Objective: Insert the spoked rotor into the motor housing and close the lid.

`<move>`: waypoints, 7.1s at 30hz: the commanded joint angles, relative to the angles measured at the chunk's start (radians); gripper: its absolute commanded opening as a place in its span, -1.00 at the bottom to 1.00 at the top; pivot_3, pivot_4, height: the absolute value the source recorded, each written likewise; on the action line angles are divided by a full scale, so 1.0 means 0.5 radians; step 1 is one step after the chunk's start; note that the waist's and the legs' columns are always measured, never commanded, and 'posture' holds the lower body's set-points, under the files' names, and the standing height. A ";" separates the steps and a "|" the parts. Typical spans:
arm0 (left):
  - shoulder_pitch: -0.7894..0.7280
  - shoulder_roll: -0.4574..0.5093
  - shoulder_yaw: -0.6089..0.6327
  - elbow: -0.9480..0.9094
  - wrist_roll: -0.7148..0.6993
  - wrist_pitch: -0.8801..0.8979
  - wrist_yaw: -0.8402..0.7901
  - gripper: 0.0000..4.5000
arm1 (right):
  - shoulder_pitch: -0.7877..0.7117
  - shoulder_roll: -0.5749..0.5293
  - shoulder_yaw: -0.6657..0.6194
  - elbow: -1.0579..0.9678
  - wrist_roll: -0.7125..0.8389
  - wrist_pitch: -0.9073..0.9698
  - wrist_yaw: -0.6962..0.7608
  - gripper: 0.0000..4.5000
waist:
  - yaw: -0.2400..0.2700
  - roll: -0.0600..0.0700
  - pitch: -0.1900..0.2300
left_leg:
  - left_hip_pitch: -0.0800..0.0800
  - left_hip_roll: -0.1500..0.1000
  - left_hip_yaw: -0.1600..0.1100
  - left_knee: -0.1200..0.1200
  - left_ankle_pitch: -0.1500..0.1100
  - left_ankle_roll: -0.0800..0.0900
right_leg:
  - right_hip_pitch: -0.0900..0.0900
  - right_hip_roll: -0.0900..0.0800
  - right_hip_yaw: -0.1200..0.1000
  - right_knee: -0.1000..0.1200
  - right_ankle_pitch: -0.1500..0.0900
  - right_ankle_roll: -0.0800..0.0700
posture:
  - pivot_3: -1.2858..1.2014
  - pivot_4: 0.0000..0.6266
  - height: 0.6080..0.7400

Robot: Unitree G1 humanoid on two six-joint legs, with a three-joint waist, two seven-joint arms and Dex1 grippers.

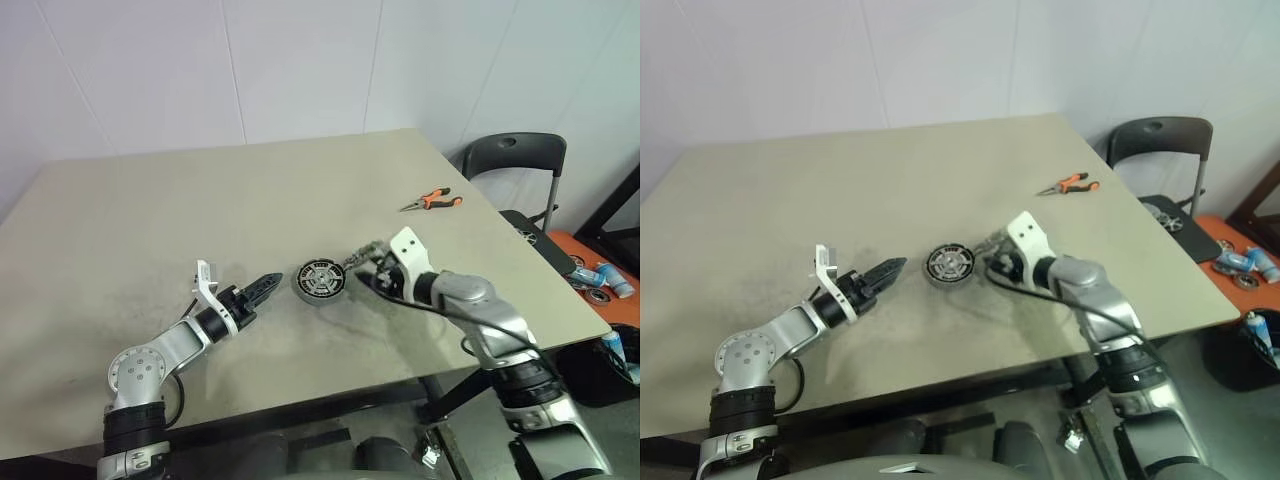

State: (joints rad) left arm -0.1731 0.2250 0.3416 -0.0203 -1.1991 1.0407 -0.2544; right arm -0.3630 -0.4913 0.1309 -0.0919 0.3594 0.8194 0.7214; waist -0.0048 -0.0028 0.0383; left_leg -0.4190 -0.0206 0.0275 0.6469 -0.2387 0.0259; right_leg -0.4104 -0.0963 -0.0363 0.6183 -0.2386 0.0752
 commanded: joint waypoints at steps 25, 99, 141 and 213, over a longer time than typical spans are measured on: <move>-0.052 0.018 -0.008 -0.029 0.000 -0.012 -0.005 0.08 | -0.161 0.575 -1.256 0.515 0.683 1.086 -0.811 0.01 | 0.026 0.007 -0.003 | -0.011 0.001 0.002 -0.004 -0.001 0.001 | -0.015 -0.004 -0.002 -0.004 0.002 -0.001 | 0.03 -1.00 1.00; -0.018 -0.014 0.000 -0.063 0.018 -0.043 0.035 0.08 | -0.212 0.157 0.309 0.001 -0.627 -0.843 -0.232 -0.91 | -0.011 0.011 -0.003 | -0.014 0.001 0.003 -0.004 -0.001 0.001 | -0.023 -0.001 -0.002 -0.008 0.012 0.001 | 0.03 -1.00 1.00; -0.027 -0.033 0.003 -0.046 0.033 -0.094 0.027 0.08 | -0.088 -0.186 0.498 0.266 -0.845 -1.210 0.560 0.34 | -0.006 0.008 -0.003 | 0.000 -0.001 0.002 0.002 -0.001 0.001 | -0.004 -0.001 -0.004 -0.007 0.012 0.001 | 0.03 -1.00 1.00; 0.026 0.006 0.027 -0.113 -0.042 -0.079 0.107 0.08 | -0.407 0.655 0.090 0.613 -0.355 -0.418 -0.078 0.35 | -0.013 0.009 -0.002 | 0.016 0.000 0.001 -0.014 -0.002 -0.001 | -0.006 -0.005 -0.004 -0.013 0.013 0.002 | 0.03 -1.00 1.00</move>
State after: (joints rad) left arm -0.1452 0.2284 0.3482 -0.0598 -1.2098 1.0122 -0.1954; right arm -0.5519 -0.1591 0.1813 0.2436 0.1808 0.6237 0.6941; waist -0.0112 0.0015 0.0372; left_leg -0.4112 -0.0207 0.0283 0.6388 -0.2399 0.0256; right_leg -0.4138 -0.0987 -0.0383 0.6115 -0.2321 0.0762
